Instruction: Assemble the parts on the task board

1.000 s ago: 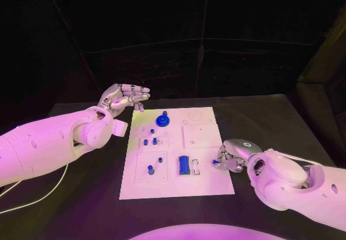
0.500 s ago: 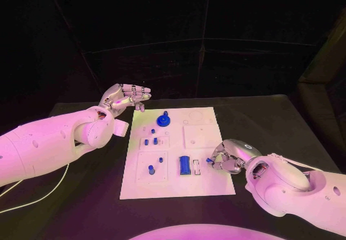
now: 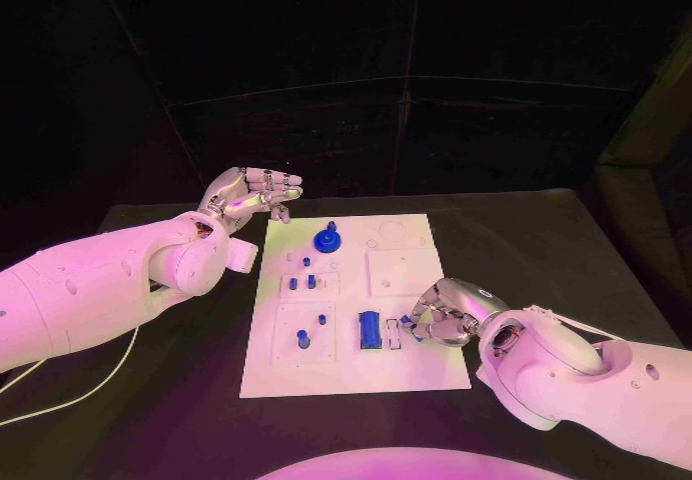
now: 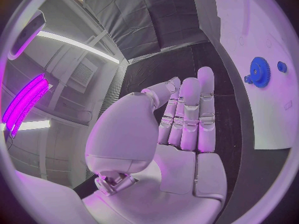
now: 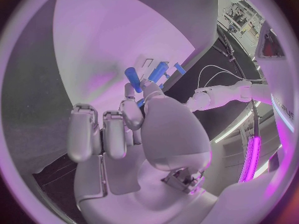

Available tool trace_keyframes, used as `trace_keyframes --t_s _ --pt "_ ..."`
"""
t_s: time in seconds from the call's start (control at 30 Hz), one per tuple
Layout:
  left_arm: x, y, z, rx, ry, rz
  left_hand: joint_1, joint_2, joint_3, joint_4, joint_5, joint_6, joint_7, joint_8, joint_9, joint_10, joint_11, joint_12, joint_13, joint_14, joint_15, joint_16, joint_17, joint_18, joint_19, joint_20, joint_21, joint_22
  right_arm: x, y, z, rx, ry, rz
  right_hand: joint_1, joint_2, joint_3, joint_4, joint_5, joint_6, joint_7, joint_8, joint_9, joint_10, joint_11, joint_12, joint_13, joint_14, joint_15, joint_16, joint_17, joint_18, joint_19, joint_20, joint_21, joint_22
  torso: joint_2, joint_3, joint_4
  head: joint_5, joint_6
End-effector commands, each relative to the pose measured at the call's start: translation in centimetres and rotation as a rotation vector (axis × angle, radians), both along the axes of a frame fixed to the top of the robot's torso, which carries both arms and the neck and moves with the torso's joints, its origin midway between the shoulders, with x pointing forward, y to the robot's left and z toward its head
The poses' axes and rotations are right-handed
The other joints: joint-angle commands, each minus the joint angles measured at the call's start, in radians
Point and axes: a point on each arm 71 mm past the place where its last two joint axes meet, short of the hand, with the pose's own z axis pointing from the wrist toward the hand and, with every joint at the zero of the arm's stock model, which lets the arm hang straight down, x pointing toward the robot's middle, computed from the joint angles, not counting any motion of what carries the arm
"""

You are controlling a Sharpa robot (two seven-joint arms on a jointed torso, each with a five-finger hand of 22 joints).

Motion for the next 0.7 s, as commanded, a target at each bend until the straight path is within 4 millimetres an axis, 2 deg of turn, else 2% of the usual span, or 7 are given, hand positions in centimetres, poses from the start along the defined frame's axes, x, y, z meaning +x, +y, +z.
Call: trace_keyframes --t_s 0.03,0.33,0.57,0.7 --pt "0.0 -0.2 0.1 -0.008 -0.002 -0.012 -0.002 0.006 -0.006 0.000 0.003 0.003 -0.001 0.002 -0.001 -0.005 0.001 0.005 -0.002 -0.008 -0.001 -0.004 -0.001 0.015 -0.007 -0.001 -0.005 -0.001 0.1 0.2 -0.4 0.011 0.050 -0.018 -0.019 -0.004 0.008 0.014 0.002 0.017 -0.004 -0.002 0.005 0.008 -0.002 0.009 0.006 0.075 -0.008 0.008 0.093 -0.021 0.010 -0.007 0.006 0.004 0.001 -0.0004 -0.0001 0.001 -0.002" --pt "0.0 -0.2 0.1 -0.008 -0.001 -0.014 -0.002 0.006 -0.006 0.000 0.003 0.003 -0.001 0.002 -0.001 -0.005 0.001 0.005 -0.002 -0.008 -0.001 -0.004 -0.001 0.015 -0.007 -0.001 -0.005 -0.001 0.4 1.0 -0.8 0.007 0.077 -0.017 -0.034 -0.011 0.021 0.029 0.003 0.030 -0.009 0.001 0.011 0.015 -0.007 0.022 0.017 0.076 -0.012 0.011 0.100 -0.022 0.012 -0.010 0.009 0.008 0.001 0.0013 -0.0004 0.004 -0.004" --pt "0.0 -0.3 0.1 -0.008 0.000 -0.016 -0.002 0.006 -0.006 0.000 0.003 0.003 -0.001 0.002 -0.001 -0.005 0.001 0.005 -0.002 -0.008 -0.001 -0.004 -0.001 0.015 -0.007 -0.001 -0.005 -0.001 0.6 1.5 -1.0 0.007 0.080 -0.017 -0.036 -0.011 0.026 0.033 0.003 0.034 -0.012 0.003 0.013 0.014 -0.008 0.015 0.013 0.076 -0.013 0.012 0.101 -0.022 0.013 -0.011 0.009 0.009 0.000 0.0001 0.0011 0.006 -0.002" --pt "0.0 -0.3 0.1 -0.008 0.001 -0.017 -0.002 0.006 -0.006 0.000 0.003 0.003 -0.001 0.002 -0.001 -0.005 0.001 0.005 -0.002 -0.008 -0.001 -0.004 -0.001 0.015 -0.007 -0.001 -0.005 -0.001 0.7 1.6 -1.2 -0.007 0.093 -0.006 -0.052 -0.011 0.033 0.048 -0.003 0.043 -0.016 0.008 0.021 0.011 -0.012 -0.006 -0.003 0.077 -0.016 0.014 0.105 -0.023 0.014 -0.014 0.011 0.012 0.000 0.0003 0.0000 0.007 -0.003"
